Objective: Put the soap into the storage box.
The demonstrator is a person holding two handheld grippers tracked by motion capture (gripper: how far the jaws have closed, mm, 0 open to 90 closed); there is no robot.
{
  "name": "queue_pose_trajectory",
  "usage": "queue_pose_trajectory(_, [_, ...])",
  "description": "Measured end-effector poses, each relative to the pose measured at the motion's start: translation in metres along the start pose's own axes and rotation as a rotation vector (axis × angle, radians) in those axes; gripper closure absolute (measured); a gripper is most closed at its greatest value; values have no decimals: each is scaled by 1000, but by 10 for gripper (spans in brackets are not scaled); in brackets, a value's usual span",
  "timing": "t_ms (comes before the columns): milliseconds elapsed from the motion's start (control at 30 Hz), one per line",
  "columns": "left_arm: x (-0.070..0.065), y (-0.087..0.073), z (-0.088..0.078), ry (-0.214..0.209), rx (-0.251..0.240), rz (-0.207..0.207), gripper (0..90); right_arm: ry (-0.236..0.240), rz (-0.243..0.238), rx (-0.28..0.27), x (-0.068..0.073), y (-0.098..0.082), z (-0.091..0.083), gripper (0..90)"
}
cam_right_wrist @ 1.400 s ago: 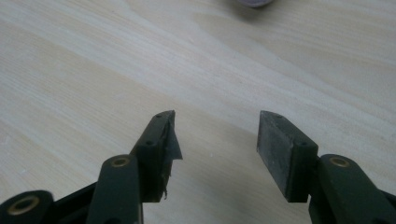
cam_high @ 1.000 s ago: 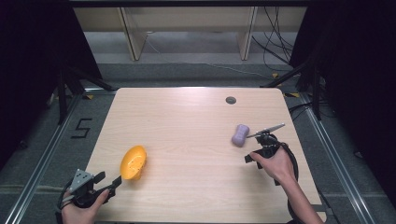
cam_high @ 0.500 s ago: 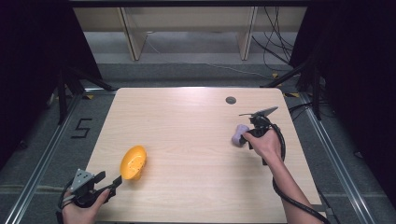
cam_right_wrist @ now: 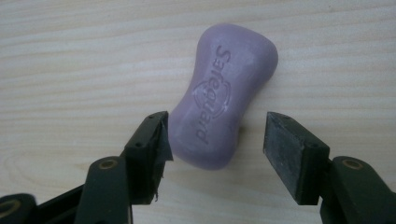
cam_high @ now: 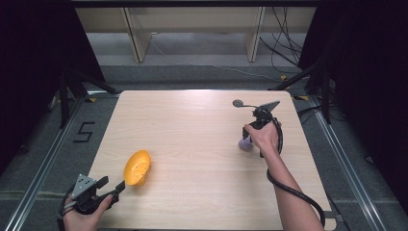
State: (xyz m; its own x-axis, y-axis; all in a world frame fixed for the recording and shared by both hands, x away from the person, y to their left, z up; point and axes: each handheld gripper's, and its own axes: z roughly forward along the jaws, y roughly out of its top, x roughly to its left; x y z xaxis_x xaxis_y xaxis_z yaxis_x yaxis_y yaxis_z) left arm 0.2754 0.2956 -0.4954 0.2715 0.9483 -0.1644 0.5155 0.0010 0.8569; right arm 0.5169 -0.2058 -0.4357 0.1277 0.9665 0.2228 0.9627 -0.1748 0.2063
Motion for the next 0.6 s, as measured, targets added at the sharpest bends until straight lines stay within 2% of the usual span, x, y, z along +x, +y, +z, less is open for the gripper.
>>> queue_pose_trajectory(33, [0,0,-1,6,-3,4,296,-9,-8,0,1,2,2,401])
queue_pose_trajectory(100, [0,1,-1,8,-10,6,298,-19,23,7,5,5,5,395])
queue_pose_trajectory(133, [0,0,-1,6,-8,4,298,-29,-15,-6,3,6,8,393])
queue_pose_trajectory(167, [0,0,-1,5,-4,6,297,-33,35,13,9,6,9,390])
queue_pose_trajectory(200, [0,0,-1,6,-2,7,297,-37,36,14,10,7,11,388])
queue_pose_trajectory(233, [0,0,-1,8,-3,4,297,-51,-26,3,6,8,14,388])
queue_pose_trajectory(267, [0,0,-1,7,-4,4,297,-56,-20,11,8,8,15,386])
queue_pose_trajectory(300, [0,0,-1,7,-6,3,297,-52,39,19,13,8,18,383])
queue_pose_trajectory(333, [0,0,-1,4,-3,4,297,-73,-10,12,10,9,20,383])
queue_pose_trajectory(400, [0,0,0,2,-3,4,297,-86,-19,13,9,9,23,380])
queue_pose_trajectory(433, [0,0,0,3,-3,1,297,-80,-7,21,11,10,24,380])
queue_pose_trajectory(467, [0,0,0,3,-4,5,297,-85,-19,14,9,10,26,379])
queue_pose_trajectory(500, [0,0,0,3,-4,6,297,-79,63,24,15,10,28,375])
queue_pose_trajectory(533, [0,0,0,3,-3,7,297,-81,13,16,10,11,29,371])
queue_pose_trajectory(567, [0,0,0,3,-4,7,297,-78,63,18,14,10,29,366])
queue_pose_trajectory(600, [-1,0,0,3,-2,6,297,-86,68,28,14,12,30,364])
